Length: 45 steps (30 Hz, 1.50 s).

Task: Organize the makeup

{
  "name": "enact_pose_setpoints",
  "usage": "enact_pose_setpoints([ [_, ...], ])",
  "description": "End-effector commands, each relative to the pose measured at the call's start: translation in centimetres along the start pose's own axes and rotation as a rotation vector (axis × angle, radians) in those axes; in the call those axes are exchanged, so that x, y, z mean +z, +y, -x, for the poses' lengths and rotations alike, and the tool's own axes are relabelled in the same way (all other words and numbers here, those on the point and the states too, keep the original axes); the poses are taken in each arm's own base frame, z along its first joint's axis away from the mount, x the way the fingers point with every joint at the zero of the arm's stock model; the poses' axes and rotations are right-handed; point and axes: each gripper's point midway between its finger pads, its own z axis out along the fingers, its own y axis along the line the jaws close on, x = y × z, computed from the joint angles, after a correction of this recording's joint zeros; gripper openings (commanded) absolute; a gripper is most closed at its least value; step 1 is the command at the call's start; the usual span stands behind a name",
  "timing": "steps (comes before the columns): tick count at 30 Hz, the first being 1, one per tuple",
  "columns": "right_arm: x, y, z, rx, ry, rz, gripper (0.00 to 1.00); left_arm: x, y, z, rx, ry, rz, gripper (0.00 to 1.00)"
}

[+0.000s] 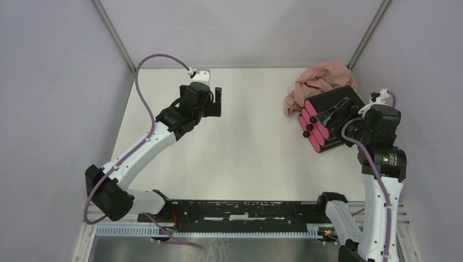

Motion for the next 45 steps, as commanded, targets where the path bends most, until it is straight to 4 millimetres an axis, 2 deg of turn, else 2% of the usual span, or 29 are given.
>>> enact_pose_setpoints([
  [1, 0.1, 0.8, 0.6, 0.007, -0.038, 0.042, 0.93, -2.3, 1.0, 3.0, -0.005, -0.112, 0.005, 1.0],
  [6, 0.1, 0.7, 0.5, 0.013, -0.037, 0.04, 0.93, -2.7, 1.4, 3.4, -0.049, -0.136, 0.021, 1.0],
  [18, 0.1, 0.7, 0.4, 0.017, -0.035, 0.042, 0.93, -3.7, 2.0, 2.9, -0.05, -0.177, 0.005, 0.99],
  [23, 0.1, 0.8, 0.4, 0.016, -0.035, 0.044, 0.93, -4.3, 1.5, 3.2, -0.06, -0.196, -0.039, 0.99],
  [45, 0.2, 0.6, 0.2, 0.016, -0.03, 0.043, 0.93, -4.1, 0.7, 3.3, -0.07, -0.184, -0.074, 0.98],
])
